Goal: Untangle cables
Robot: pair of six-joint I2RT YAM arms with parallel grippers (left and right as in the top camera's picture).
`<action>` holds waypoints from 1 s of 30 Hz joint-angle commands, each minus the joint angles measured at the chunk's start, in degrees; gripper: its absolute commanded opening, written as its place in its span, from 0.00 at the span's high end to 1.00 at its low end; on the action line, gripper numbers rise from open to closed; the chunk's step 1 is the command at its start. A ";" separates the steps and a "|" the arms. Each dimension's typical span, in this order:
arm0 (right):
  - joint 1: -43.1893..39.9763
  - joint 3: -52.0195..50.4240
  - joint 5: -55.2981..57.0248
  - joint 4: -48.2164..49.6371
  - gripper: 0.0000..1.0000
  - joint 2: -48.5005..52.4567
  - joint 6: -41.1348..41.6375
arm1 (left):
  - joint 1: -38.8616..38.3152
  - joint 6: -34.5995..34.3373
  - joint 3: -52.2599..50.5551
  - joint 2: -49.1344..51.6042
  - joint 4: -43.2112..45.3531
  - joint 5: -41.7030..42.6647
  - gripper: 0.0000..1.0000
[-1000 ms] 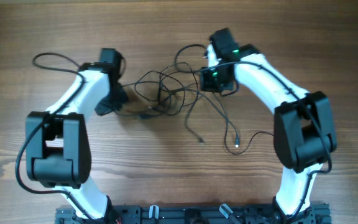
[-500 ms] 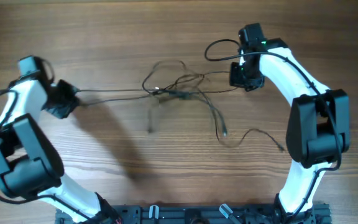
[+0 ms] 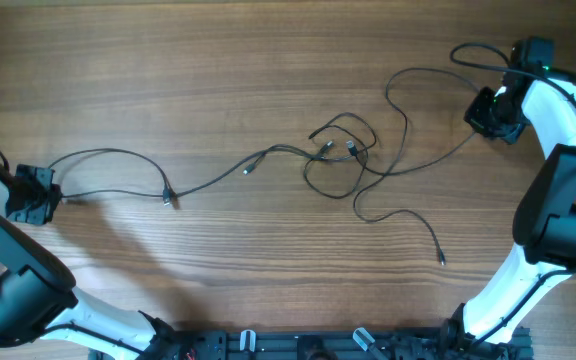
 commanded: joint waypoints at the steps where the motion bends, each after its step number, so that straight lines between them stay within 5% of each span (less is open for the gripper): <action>1: 0.83 0.04 -10.16 0.13 0.96 -2.01 -2.03 | -3.52 -0.70 -1.84 0.70 1.88 -0.52 0.96; 7: 4.72 -1.86 -20.15 0.02 0.96 -2.01 -3.32 | -11.76 -0.70 -2.29 0.76 2.67 -0.50 0.96; 17: 20.39 -5.38 -20.83 1.99 0.96 -1.99 -2.47 | -30.64 -0.70 -2.29 0.76 5.31 -0.52 0.96; 19: 25.05 -5.35 -20.83 2.99 0.96 -1.90 -1.57 | -35.50 -0.42 -2.29 0.76 6.64 -0.55 0.65; 21: 28.09 -5.38 -20.81 4.22 0.96 -1.90 -1.57 | -38.27 1.55 -2.29 0.76 8.07 -0.52 0.21; 27: 33.66 -5.38 -22.67 6.12 0.96 -1.90 -0.39 | -43.50 7.10 6.60 -0.33 0.28 2.14 0.15; 30: 34.29 -5.38 -33.40 8.41 0.96 -1.90 -6.10 | -45.44 7.08 11.10 -1.46 -2.32 5.97 0.16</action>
